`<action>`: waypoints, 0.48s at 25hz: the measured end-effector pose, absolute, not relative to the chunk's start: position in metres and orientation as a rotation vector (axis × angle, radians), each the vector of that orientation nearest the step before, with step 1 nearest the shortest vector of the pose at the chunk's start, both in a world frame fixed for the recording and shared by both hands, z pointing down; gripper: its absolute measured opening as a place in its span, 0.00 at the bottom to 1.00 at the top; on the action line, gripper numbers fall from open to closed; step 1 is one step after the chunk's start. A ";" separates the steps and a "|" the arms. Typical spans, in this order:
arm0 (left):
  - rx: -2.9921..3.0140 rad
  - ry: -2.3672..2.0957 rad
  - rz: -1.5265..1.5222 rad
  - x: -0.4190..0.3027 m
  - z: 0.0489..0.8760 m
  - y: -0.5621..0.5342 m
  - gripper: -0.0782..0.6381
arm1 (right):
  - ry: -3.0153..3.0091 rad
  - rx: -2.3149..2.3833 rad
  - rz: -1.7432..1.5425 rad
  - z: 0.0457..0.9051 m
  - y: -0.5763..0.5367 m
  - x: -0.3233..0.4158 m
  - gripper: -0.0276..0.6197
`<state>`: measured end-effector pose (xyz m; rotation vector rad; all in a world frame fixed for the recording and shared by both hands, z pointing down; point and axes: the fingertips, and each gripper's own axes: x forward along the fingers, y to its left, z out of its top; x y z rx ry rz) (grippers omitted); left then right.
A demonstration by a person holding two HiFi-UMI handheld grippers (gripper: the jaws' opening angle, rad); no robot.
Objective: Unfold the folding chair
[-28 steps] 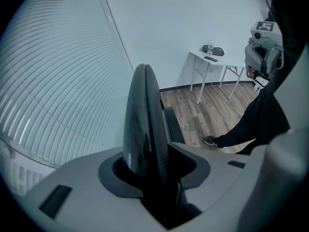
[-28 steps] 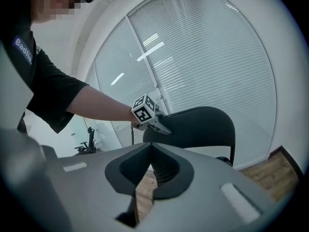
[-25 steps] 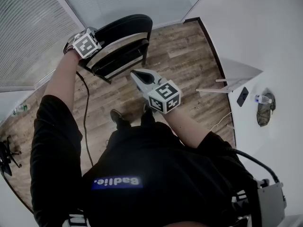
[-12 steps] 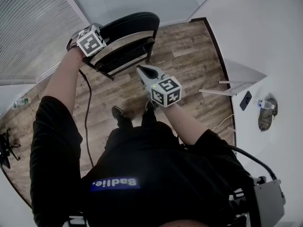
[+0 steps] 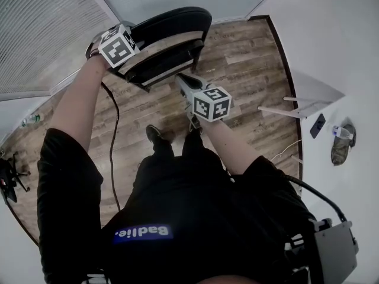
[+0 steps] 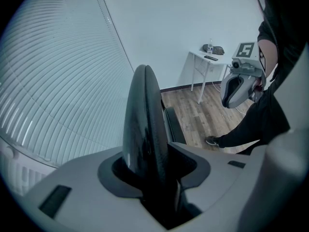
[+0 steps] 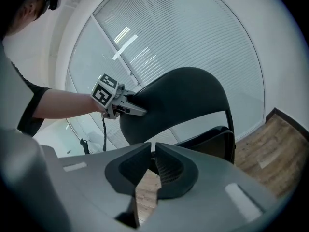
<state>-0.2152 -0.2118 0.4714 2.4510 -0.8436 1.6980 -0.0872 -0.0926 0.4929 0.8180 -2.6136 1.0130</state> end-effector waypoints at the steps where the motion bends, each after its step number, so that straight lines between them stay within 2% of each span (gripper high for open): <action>1: 2.452 -0.845 1.697 -0.215 0.473 -0.212 0.32 | -2.604 0.823 1.030 0.500 -0.094 -0.088 0.05; 12: 2.458 -0.853 1.703 -0.214 0.479 -0.206 0.32 | -2.480 0.881 1.209 0.570 -0.110 -0.104 0.12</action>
